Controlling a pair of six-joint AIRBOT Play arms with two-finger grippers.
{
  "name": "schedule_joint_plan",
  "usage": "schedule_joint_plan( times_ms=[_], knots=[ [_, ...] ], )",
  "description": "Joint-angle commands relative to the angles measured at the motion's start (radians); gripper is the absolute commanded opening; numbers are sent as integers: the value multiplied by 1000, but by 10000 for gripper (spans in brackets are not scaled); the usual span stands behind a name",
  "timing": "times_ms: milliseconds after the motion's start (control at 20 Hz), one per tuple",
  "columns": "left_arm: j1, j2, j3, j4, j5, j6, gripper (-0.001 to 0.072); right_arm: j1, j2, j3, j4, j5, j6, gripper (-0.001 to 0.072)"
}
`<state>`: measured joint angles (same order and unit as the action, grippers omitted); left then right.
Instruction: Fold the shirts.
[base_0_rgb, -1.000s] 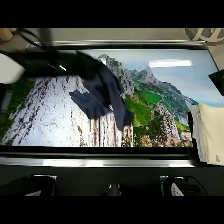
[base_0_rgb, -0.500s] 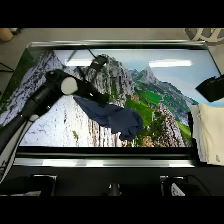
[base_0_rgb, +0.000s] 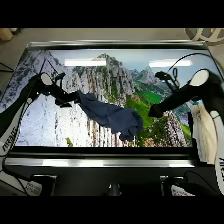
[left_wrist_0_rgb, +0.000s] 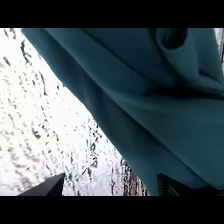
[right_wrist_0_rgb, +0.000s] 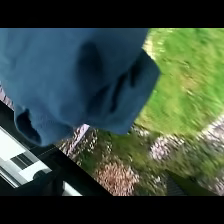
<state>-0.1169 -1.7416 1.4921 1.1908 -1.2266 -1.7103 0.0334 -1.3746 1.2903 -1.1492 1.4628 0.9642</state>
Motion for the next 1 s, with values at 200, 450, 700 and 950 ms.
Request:
schedule_joint_plan(
  times_ms=[200,450,700,950],
  knots=[
    [-39,-117,-13,-115,45,11,604,61,-156,-38,174,-43,-76,708],
    [-48,-117,3,-115,74,12,24,109,-233,-46,223,-57,-114,705],
    [-48,4,39,-82,86,87,22,141,-249,-26,218,-107,-133,23],
    [-53,416,126,-23,159,178,22,36,58,296,61,-114,-170,23]
  ],
)
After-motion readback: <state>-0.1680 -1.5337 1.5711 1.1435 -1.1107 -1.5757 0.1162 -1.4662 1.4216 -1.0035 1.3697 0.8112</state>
